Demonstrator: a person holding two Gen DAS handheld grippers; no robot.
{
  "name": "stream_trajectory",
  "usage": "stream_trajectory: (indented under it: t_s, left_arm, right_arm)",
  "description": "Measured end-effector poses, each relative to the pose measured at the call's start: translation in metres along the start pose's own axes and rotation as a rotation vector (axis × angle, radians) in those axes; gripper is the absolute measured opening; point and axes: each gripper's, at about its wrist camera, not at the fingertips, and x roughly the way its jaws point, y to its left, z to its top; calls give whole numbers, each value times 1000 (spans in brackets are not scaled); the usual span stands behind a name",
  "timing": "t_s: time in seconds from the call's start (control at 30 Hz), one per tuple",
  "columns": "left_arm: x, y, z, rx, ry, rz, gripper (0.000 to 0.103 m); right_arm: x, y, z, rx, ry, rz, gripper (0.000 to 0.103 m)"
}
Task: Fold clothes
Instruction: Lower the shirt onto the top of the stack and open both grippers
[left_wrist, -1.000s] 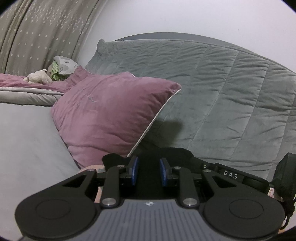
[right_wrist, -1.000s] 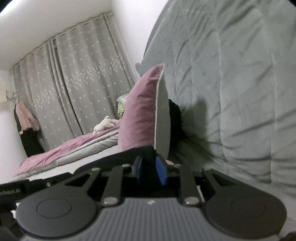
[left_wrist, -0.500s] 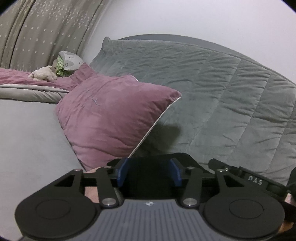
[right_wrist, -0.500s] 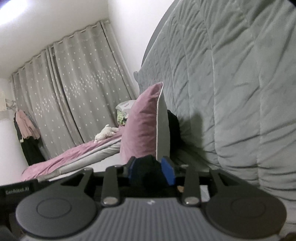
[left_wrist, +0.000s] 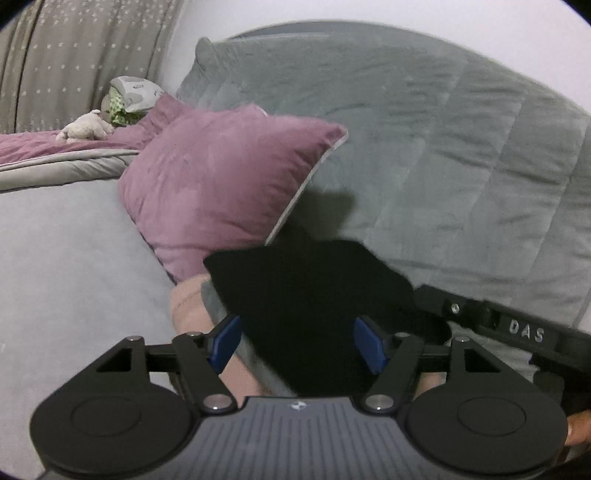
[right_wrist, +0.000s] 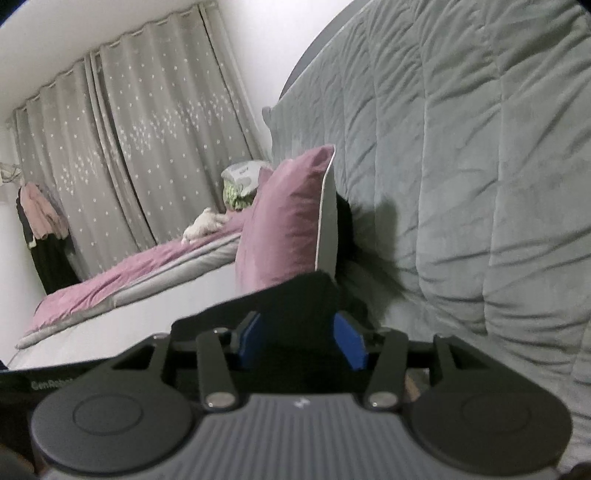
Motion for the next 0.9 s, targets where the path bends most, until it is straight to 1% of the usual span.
stream_trajectory:
  t_s: [0.07,0.17,0.27,0.5,0.67,0.8,0.9]
  left_arm:
    - [3,-3,-7,21,26,8,67]
    - [4,-4,-17,32,37,16,68]
    - [2,-2,-22,16,43,9,68]
    - [-10,-2,-27,21,39,11,69]
    - [-20,-3,-29,24,63,9,74]
    - [-28,-6,-33,25,109,19,76]
    - [-33,-9,-36,29,148,29,76]
  right_arm:
    - [3,0,-5,4,17,-4,46]
    - [8,-4,-15,24,54,-10,46]
    - [10,-8,-26,30,82,-16,46]
    - [-3,-11,-36,39,83,-8,51]
    - [-16,-10,-37,57,93,-24,54]
    - [-28,-9,-41,81,119,-40,59]
    - [-36,-7,-43,97,145,-51,71]
